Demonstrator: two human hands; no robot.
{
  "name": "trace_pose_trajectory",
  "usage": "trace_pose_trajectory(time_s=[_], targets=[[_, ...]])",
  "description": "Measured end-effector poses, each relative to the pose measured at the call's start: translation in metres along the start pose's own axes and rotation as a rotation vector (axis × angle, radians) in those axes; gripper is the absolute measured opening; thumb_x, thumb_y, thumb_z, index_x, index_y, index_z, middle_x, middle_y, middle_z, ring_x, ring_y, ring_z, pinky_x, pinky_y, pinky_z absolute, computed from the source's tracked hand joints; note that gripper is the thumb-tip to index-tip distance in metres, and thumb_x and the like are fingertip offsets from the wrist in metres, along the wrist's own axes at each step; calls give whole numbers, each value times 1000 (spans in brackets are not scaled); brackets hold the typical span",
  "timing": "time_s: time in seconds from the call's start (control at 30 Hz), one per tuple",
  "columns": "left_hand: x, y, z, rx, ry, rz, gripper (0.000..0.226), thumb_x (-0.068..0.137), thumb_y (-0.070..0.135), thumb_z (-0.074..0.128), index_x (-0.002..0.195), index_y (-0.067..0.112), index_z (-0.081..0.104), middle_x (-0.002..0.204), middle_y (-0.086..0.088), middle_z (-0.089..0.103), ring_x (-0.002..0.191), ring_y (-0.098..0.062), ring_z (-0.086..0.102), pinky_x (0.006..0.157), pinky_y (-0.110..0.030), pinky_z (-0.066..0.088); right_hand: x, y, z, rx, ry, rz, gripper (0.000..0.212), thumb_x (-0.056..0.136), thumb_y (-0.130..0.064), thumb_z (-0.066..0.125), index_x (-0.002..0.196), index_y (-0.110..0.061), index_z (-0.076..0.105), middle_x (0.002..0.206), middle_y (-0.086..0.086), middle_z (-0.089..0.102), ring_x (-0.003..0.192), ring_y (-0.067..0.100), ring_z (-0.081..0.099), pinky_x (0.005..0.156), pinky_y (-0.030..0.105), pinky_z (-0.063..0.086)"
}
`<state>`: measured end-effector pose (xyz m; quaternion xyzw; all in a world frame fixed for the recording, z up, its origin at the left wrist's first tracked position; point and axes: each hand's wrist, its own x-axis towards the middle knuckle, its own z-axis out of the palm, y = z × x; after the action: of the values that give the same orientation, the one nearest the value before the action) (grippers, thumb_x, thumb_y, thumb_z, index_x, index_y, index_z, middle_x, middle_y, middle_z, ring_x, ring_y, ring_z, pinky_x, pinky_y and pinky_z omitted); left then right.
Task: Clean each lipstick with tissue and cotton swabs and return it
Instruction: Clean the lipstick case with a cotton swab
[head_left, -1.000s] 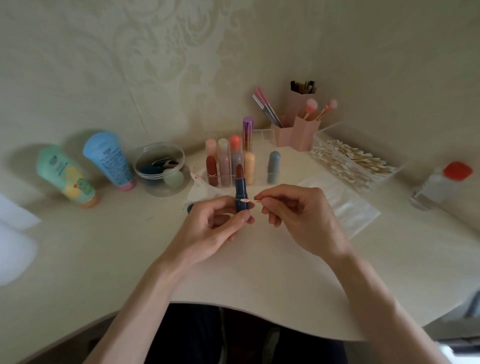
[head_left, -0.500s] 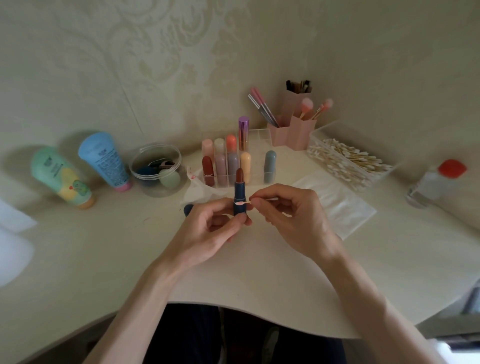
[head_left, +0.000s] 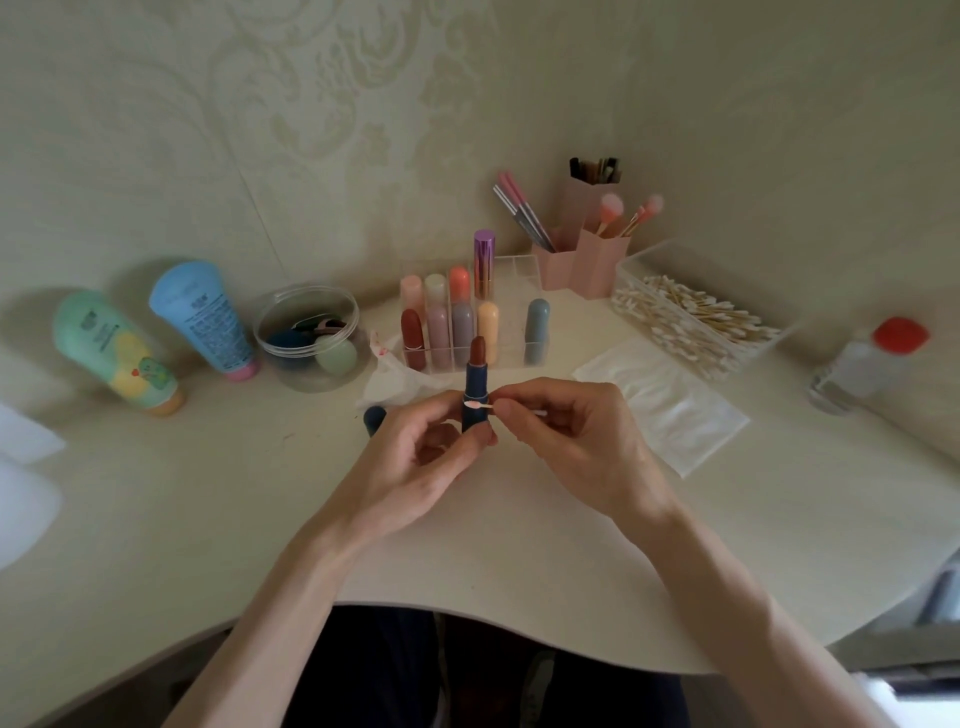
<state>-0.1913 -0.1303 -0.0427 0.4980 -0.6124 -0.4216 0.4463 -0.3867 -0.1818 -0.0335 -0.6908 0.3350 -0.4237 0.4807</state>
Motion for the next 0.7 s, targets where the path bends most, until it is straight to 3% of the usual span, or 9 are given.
trace_pose_trajectory(time_s=[0.07, 0.17, 0.27, 0.33, 0.4, 0.5, 0.6, 0.7], targets=[[1, -2, 0, 12, 23, 4, 20, 97, 32, 72, 115, 25, 74, 102, -6, 75, 84, -20, 69, 74, -36, 53, 0, 2, 0, -7, 14, 27, 12, 98, -10, 72, 102, -12, 83, 94, -6, 81, 86, 6, 75, 77, 15, 53], [1, -3, 2, -6, 57, -4, 20, 91, 28, 70, 111, 27, 75, 93, -11, 72, 70, -9, 59, 65, -23, 48, -1, 3, 1, -6, 20, 49, 12, 97, -11, 73, 104, -12, 83, 94, -6, 81, 86, 9, 76, 75, 17, 53], [1, -2, 3, -41, 67, 13, 25, 96, 14, 66, 116, 27, 72, 92, -9, 73, 65, -13, 56, 62, -24, 48, -1, 4, 0, -23, -4, 45, 13, 99, -12, 71, 105, -14, 83, 94, -2, 81, 83, 23, 75, 69, 31, 56], [1, -2, 4, -68, 71, 14, 37, 100, 0, 60, 129, 23, 66, 95, -2, 75, 64, -20, 56, 62, -27, 51, -1, 6, -1, -31, -19, 31, 14, 101, -11, 69, 103, -9, 82, 91, 1, 80, 73, 12, 70, 64, 21, 48], [1, -2, 3, -107, 81, 7, 33, 100, -3, 59, 128, 15, 59, 98, -1, 77, 60, -23, 59, 61, -29, 52, 0, 7, -1, -12, -19, 25, 14, 101, -8, 68, 103, -5, 81, 90, 1, 80, 77, 4, 71, 71, 12, 47], [1, -2, 2, -169, 79, -8, 18, 96, 7, 63, 110, 7, 52, 101, -6, 77, 61, -26, 65, 63, -28, 52, -1, 9, 0, 5, -12, 21, 14, 100, -7, 68, 106, -5, 81, 94, -1, 81, 90, 9, 76, 81, 19, 55], [1, -1, 1, -165, 68, 16, 16, 97, 11, 60, 110, 5, 53, 102, -8, 77, 73, -29, 72, 56, -26, 45, -1, 11, 1, -10, -8, 17, 15, 100, -9, 69, 109, -7, 81, 100, -3, 81, 95, 12, 78, 86, 28, 60], [0, -3, 0, -119, 72, 33, 15, 103, 2, 56, 115, 10, 61, 95, -8, 74, 75, -24, 69, 56, -32, 43, -1, 12, 0, -40, 8, 14, 15, 99, -11, 70, 108, -11, 82, 99, -7, 81, 86, 6, 74, 77, 19, 53]])
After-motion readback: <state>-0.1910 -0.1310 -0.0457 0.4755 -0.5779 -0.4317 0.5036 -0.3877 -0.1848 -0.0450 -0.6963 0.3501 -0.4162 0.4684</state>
